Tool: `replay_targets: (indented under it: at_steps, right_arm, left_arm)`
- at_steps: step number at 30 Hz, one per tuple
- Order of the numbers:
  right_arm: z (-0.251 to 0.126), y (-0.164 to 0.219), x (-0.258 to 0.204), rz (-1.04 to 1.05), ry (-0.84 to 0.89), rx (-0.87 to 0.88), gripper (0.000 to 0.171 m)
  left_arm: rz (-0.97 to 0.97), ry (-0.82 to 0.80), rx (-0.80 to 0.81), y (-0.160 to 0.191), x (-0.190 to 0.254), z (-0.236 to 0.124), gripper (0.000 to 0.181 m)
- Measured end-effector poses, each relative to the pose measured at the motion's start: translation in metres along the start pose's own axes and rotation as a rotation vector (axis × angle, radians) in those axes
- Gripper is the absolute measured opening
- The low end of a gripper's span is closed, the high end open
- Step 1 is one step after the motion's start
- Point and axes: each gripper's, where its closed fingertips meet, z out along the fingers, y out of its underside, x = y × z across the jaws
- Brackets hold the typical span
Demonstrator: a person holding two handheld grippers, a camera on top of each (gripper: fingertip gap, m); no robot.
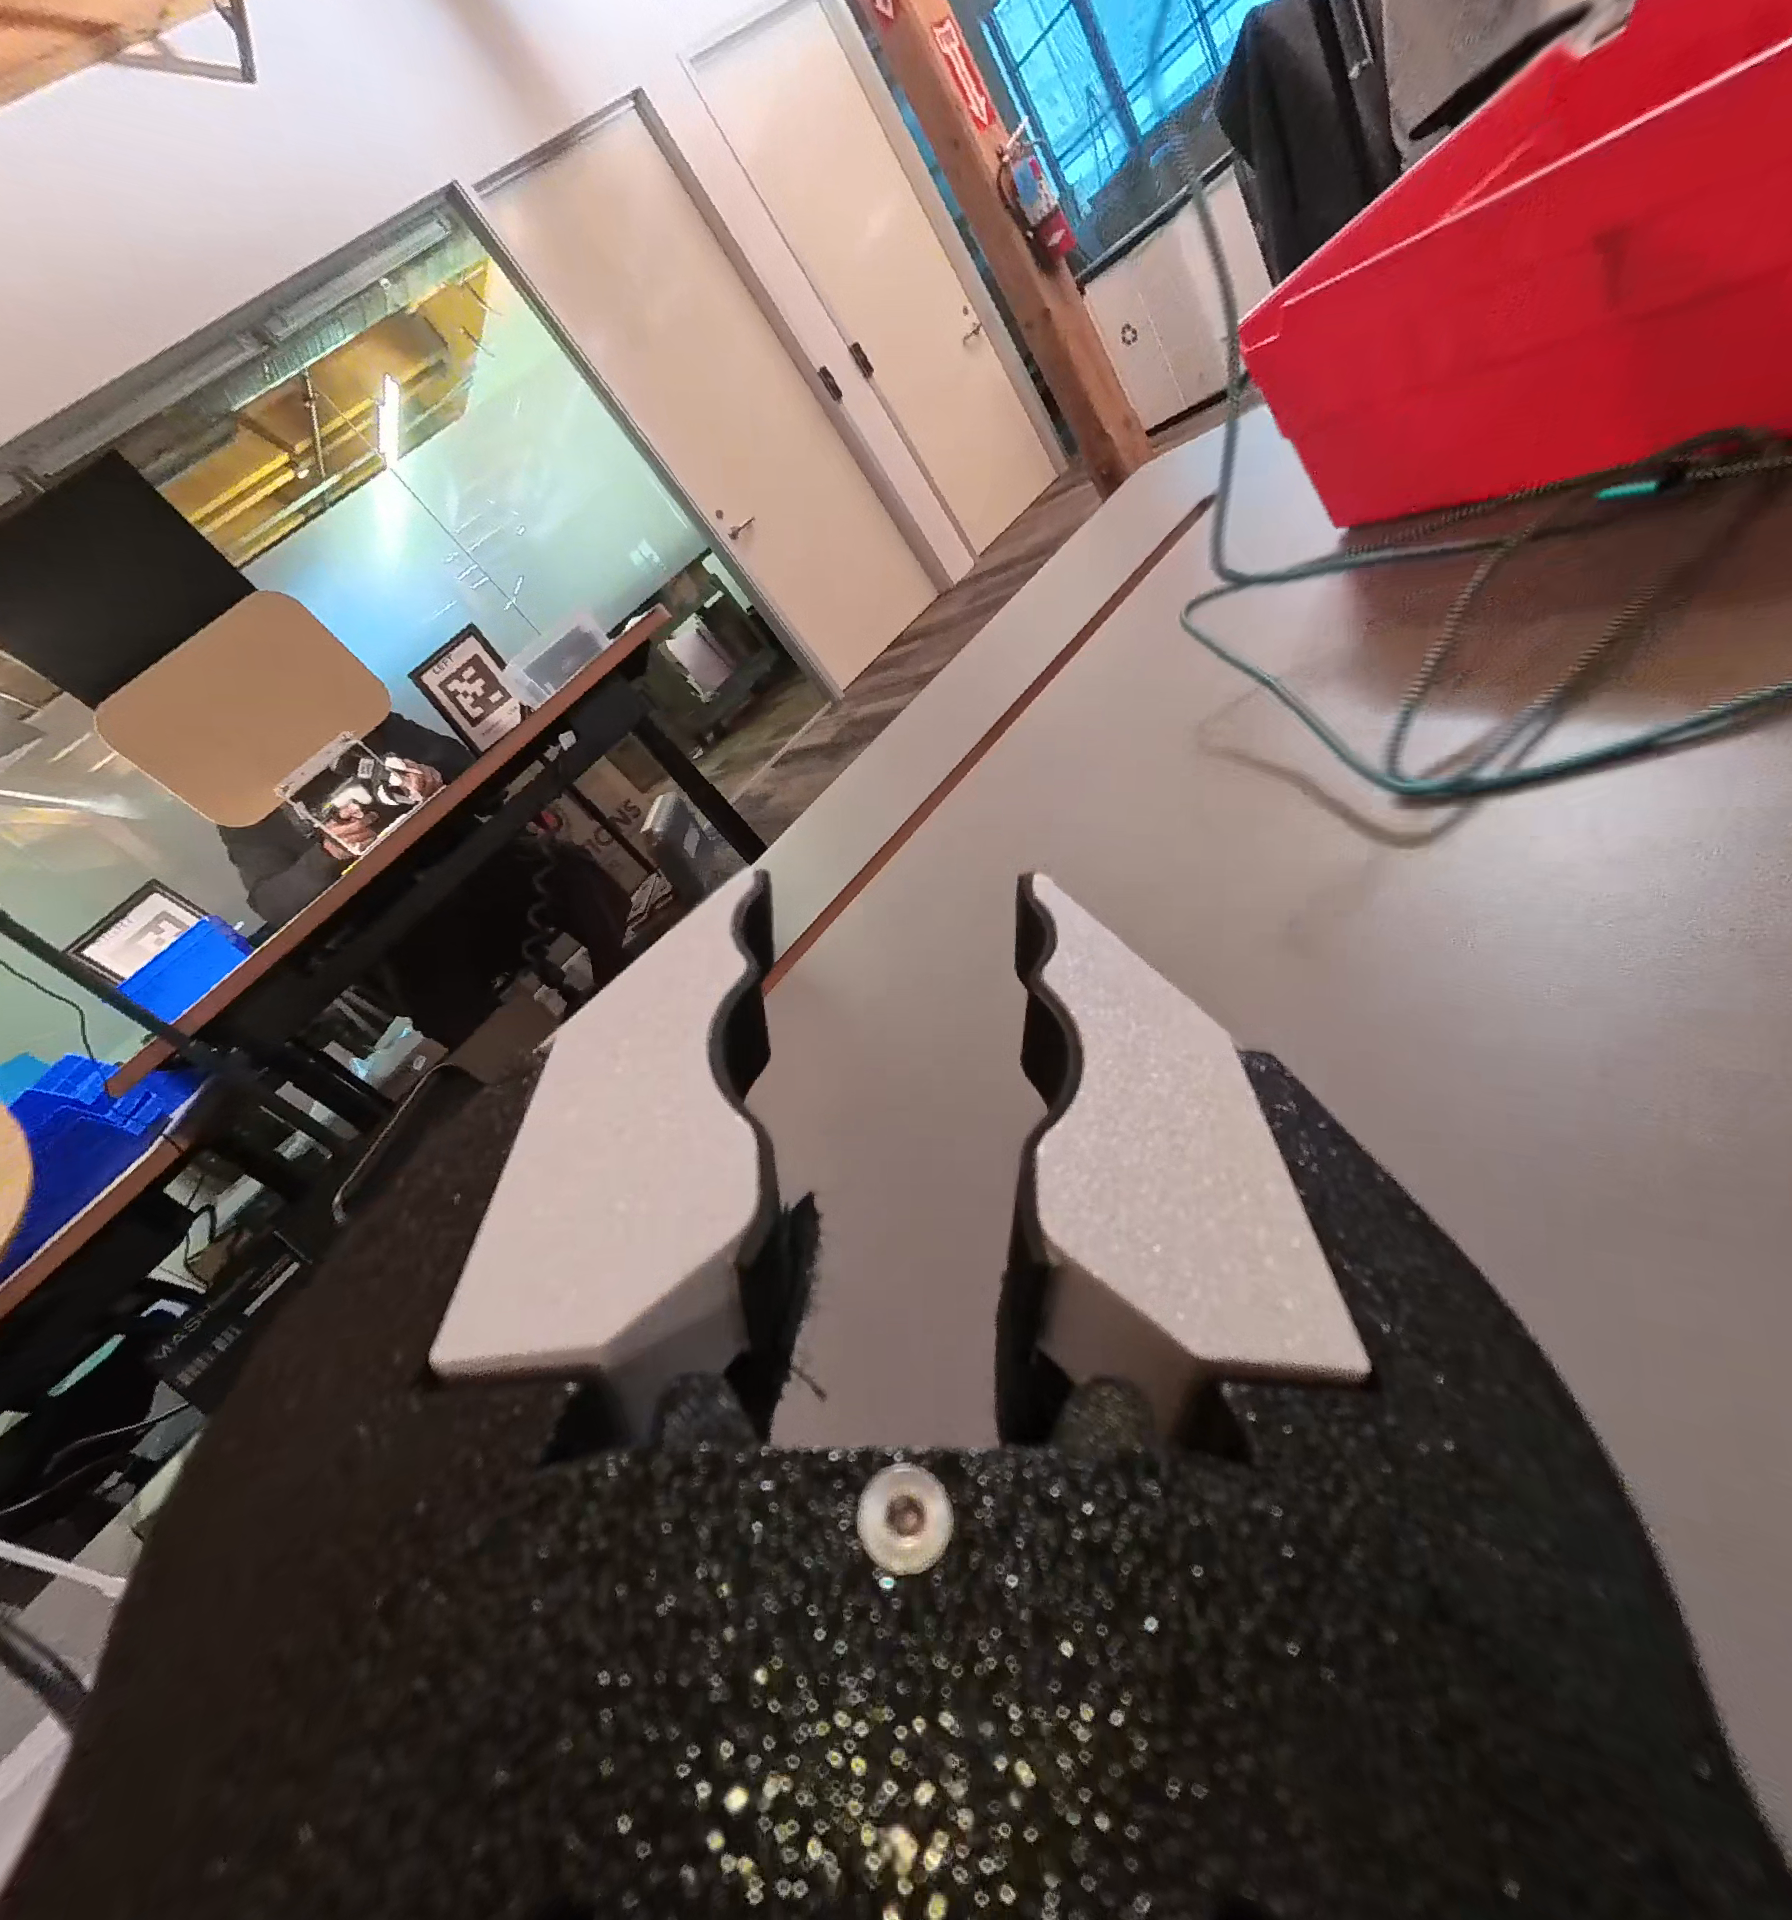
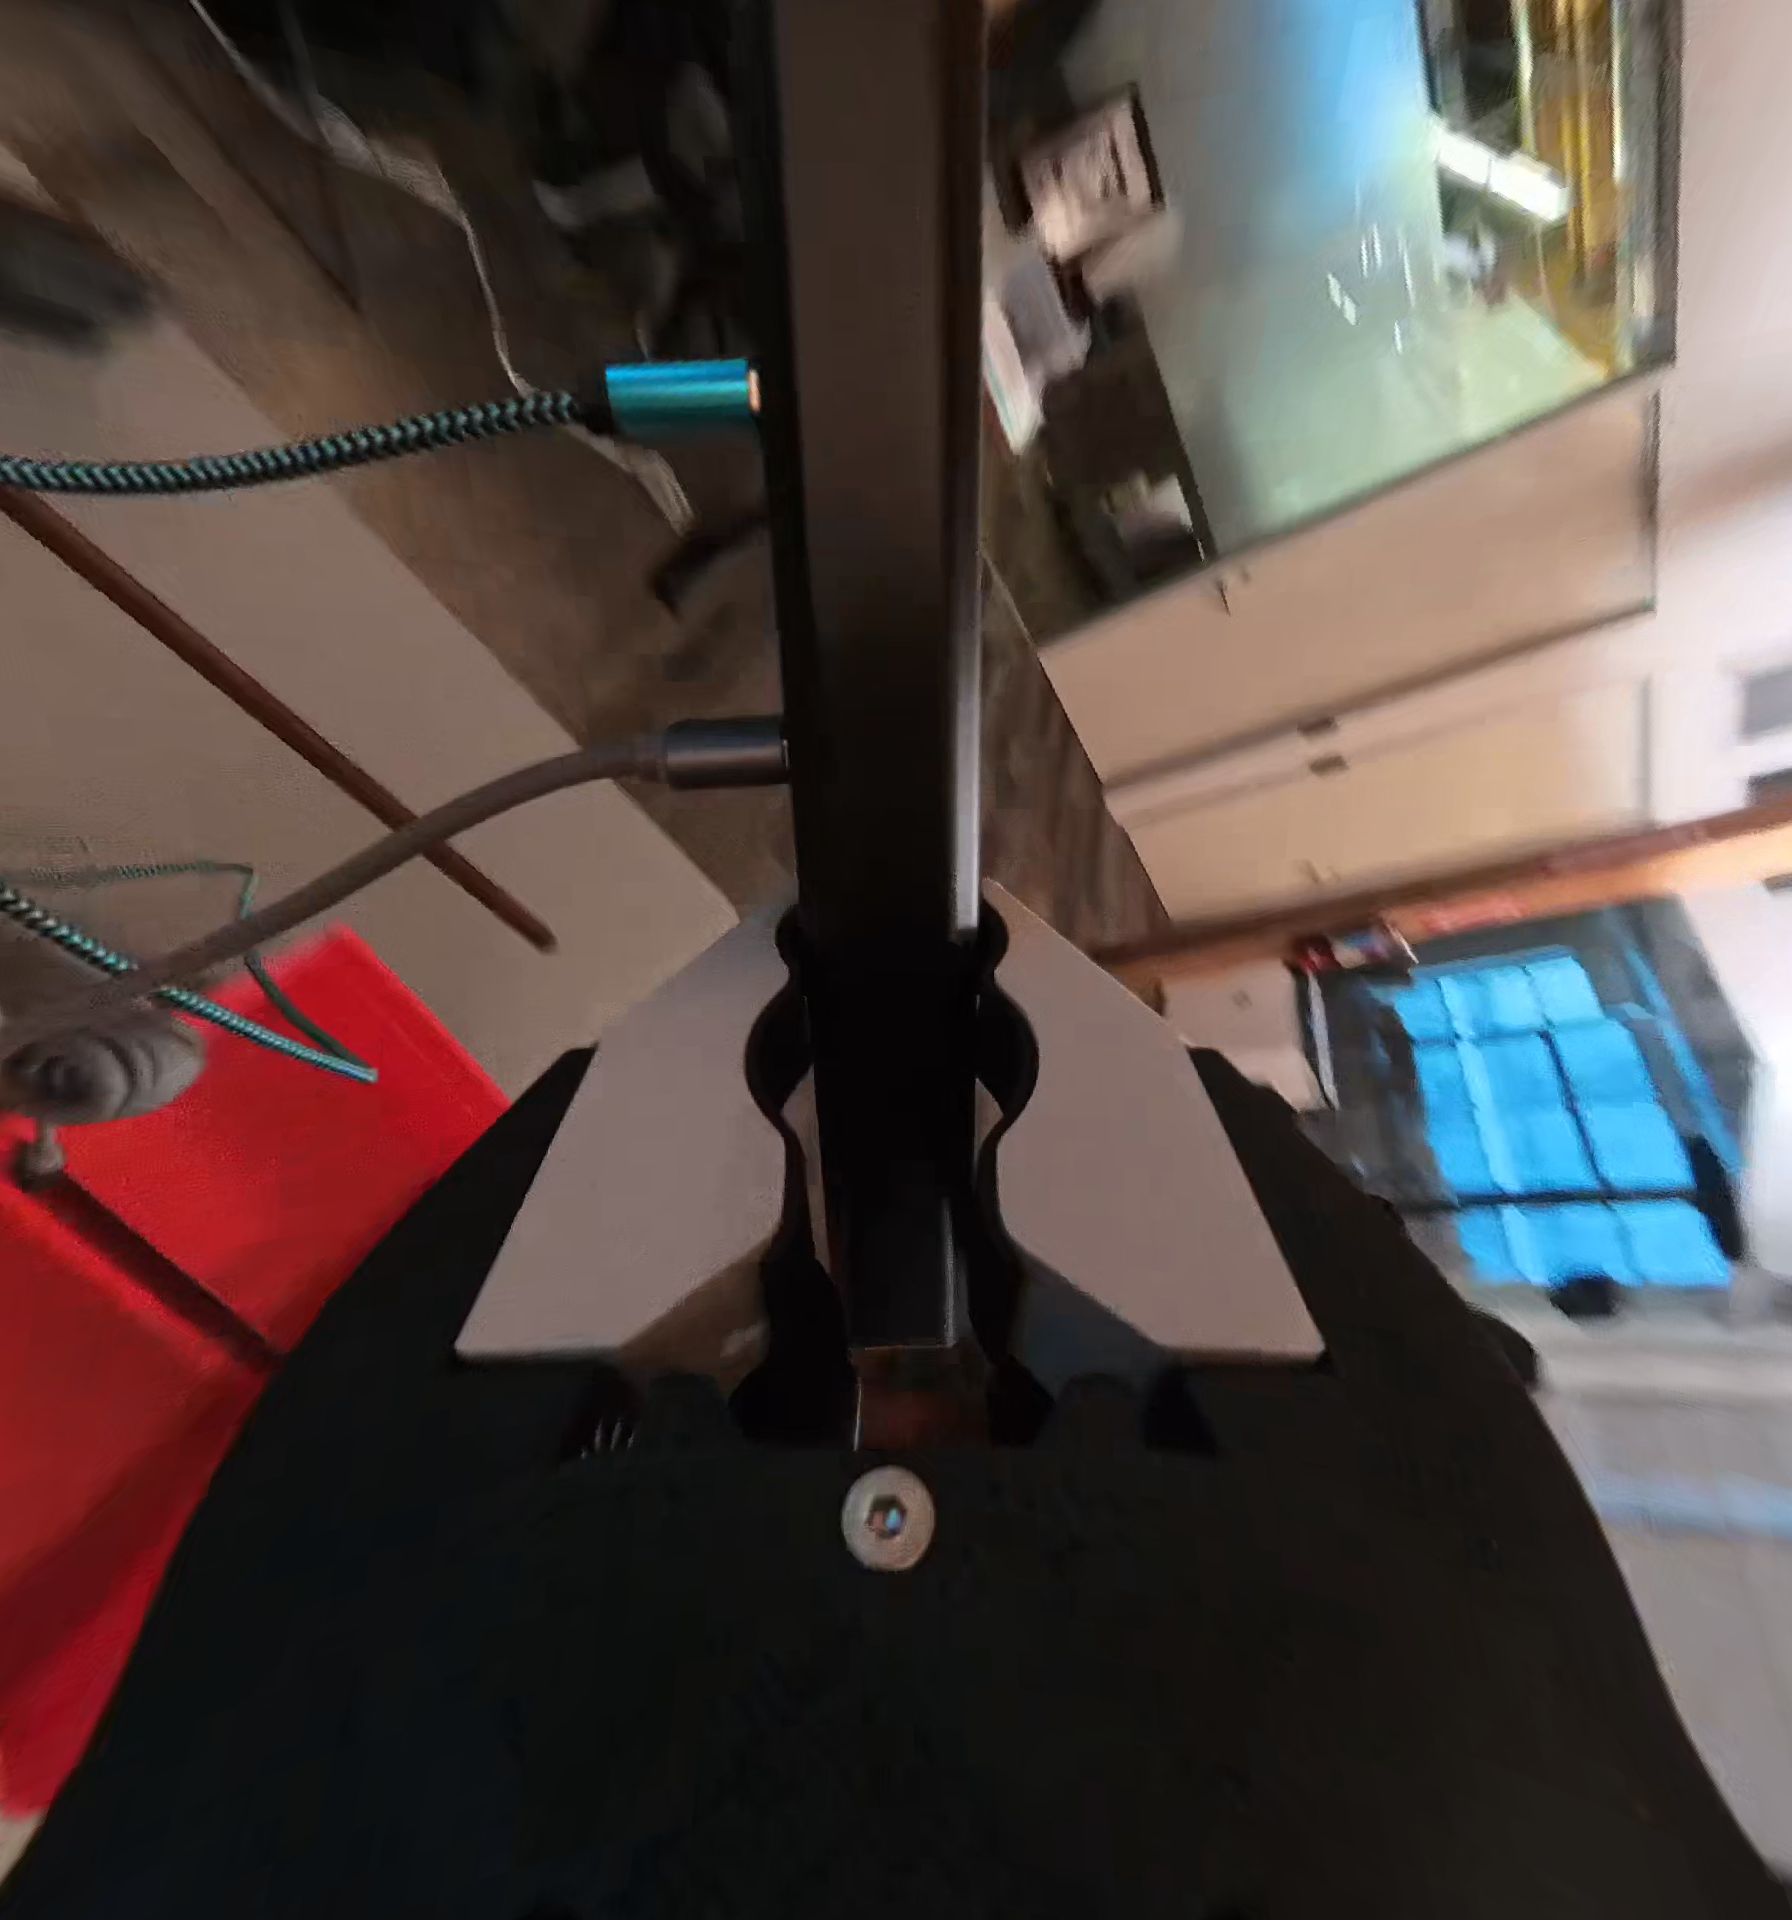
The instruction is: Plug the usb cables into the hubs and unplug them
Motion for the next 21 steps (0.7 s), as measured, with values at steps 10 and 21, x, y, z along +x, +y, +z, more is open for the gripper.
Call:
replay_targets:
  at_steps: [10,21]
  right_arm:
    - [0.091,0.190,-0.112,-0.277,-0.258,-0.508,0.025]
    - [0.146,0.265,-0.214,-0.366,-0.488,-0.640,0.026]
  left_arm:
    - [0.017,0.020,-0.032,0.007,0.004,0.004,0.039]
    - [0.090,0.049,-0.061,0.010,0.014,0.009,0.034]
